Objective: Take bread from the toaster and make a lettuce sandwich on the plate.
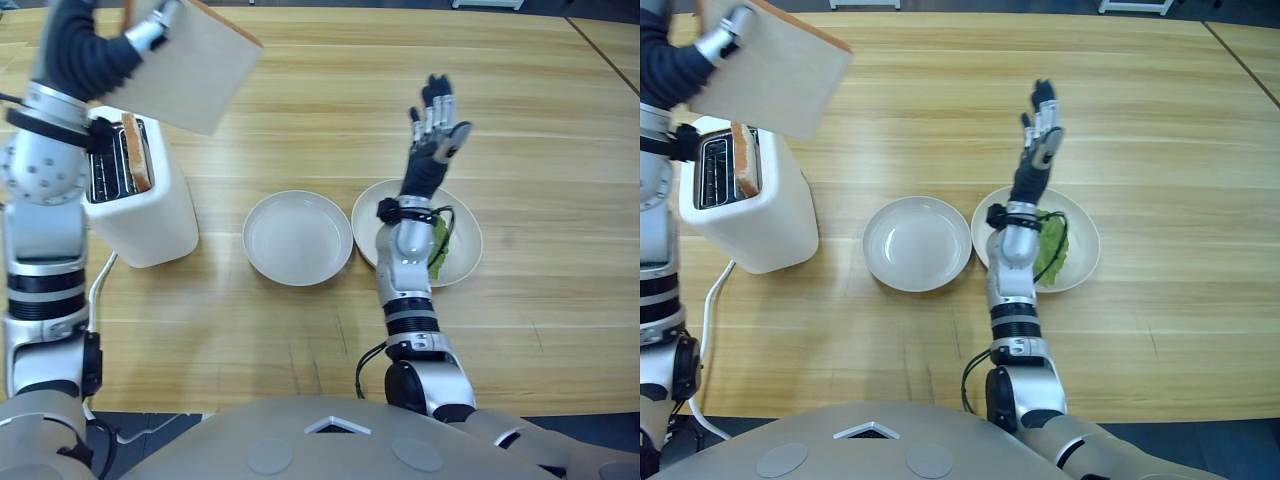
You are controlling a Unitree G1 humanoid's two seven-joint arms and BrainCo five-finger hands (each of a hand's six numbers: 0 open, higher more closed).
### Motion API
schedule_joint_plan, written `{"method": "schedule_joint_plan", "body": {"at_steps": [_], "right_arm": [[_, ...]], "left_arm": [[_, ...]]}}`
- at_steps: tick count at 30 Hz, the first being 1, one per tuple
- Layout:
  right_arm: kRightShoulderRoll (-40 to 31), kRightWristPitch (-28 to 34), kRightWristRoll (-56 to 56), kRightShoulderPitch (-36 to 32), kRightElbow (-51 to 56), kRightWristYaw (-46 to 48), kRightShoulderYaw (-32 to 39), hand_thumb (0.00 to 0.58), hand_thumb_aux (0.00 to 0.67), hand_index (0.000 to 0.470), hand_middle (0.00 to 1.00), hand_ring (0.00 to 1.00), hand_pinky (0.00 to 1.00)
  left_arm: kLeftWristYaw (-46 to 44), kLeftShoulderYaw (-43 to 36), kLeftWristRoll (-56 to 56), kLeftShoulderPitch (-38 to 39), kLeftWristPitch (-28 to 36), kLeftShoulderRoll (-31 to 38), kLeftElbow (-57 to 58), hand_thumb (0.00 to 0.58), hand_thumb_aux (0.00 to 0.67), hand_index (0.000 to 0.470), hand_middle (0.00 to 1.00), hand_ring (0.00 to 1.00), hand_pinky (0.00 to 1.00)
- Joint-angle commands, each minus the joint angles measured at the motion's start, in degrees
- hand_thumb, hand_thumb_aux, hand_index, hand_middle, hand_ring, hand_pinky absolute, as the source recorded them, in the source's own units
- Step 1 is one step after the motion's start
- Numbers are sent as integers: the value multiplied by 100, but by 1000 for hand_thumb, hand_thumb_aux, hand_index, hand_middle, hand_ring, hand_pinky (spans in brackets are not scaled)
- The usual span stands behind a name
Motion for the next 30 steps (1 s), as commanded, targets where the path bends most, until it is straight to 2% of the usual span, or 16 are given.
{"method": "schedule_joint_plan", "body": {"at_steps": [1, 5, 9, 19, 26, 27, 28, 29, 30], "right_arm": [[-213, 100, 80, -37, -208, -69, -252, 0, 0, 0, 0, 0, 0], [-272, 139, 101, -10, -316, -88, -349, 0, 0, 0, 0, 0, 0], [-241, 165, 87, 21, -361, -72, -322, 0, 0, 0, 0, 0, 0], [-135, 180, 60, 100, -364, -80, -249, 0, 0, 0, 0, 0, 0], [-77, 186, 80, 145, -387, -49, -208, 0, 0, 0, 0, 0, 0], [-72, 186, 79, 153, -387, -45, -202, 0, 0, 0, 0, 0, 0], [-69, 186, 76, 161, -390, -45, -197, 0, 0, 0, 0, 0, 0], [-71, 185, 75, 163, -386, -44, -198, 0, 0, 0, 0, 0, 0], [-77, 182, 75, 163, -374, -43, -203, 0, 0, 0, 0, 0, 0]], "left_arm": [[-218, -822, -20, 276, 28, -707, 417, 580, 670, 470, 0, 0, 0], [-261, -1321, -16, 550, -168, -1287, 1264, 580, 670, 470, 0, 0, 0], [-336, -1566, 19, 788, -328, -1566, 1787, 580, 670, 470, 0, 0, 0], [-934, -2341, 840, 790, -432, -1341, 2864, 580, 670, 470, 0, 0, 0], [-434, -2577, 1639, 340, -696, -1347, 3863, 580, 665, 466, 0, 0, 0], [-357, -2597, 1735, 297, -717, -1343, 3916, 496, 415, 291, 0, 0, 0], [-292, -2608, 1814, 266, -728, -1343, 3940, 496, 415, 291, 0, 0, 0], [-246, -2618, 1876, 238, -738, -1344, 3951, 0, 0, 0, 0, 0, 0], [-224, -2612, 1913, 226, -744, -1351, 3935, 0, 0, 0, 0, 0, 0]]}}
